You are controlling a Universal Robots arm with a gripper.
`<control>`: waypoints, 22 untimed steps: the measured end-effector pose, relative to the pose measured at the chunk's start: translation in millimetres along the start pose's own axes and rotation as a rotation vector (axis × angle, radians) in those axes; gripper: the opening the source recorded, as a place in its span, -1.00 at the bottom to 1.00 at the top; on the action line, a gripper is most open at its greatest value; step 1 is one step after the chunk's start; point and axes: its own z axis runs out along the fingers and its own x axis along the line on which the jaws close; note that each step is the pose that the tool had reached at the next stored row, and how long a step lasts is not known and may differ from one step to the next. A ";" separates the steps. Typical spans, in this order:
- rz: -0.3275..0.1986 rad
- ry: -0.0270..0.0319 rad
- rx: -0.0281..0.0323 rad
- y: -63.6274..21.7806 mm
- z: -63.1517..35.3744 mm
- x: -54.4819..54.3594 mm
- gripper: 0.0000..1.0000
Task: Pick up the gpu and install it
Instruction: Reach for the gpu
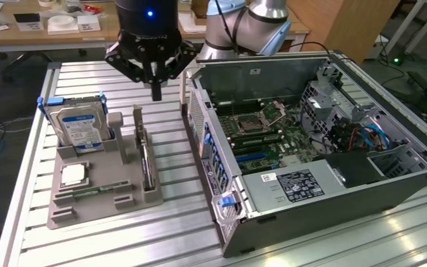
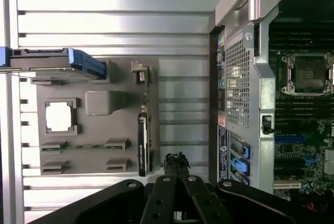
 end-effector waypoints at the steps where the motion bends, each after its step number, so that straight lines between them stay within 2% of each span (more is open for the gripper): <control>1: -0.001 0.0000 0.0000 -0.5 0.0 3.3 -0.79; 9: -0.002 0.0001 0.0000 -1.5 -0.3 32.1 -0.79; 13: -0.002 0.0001 0.0000 -1.8 -0.2 43.1 -0.79; 22: -0.002 0.0001 0.0000 -1.8 0.0 45.5 -0.79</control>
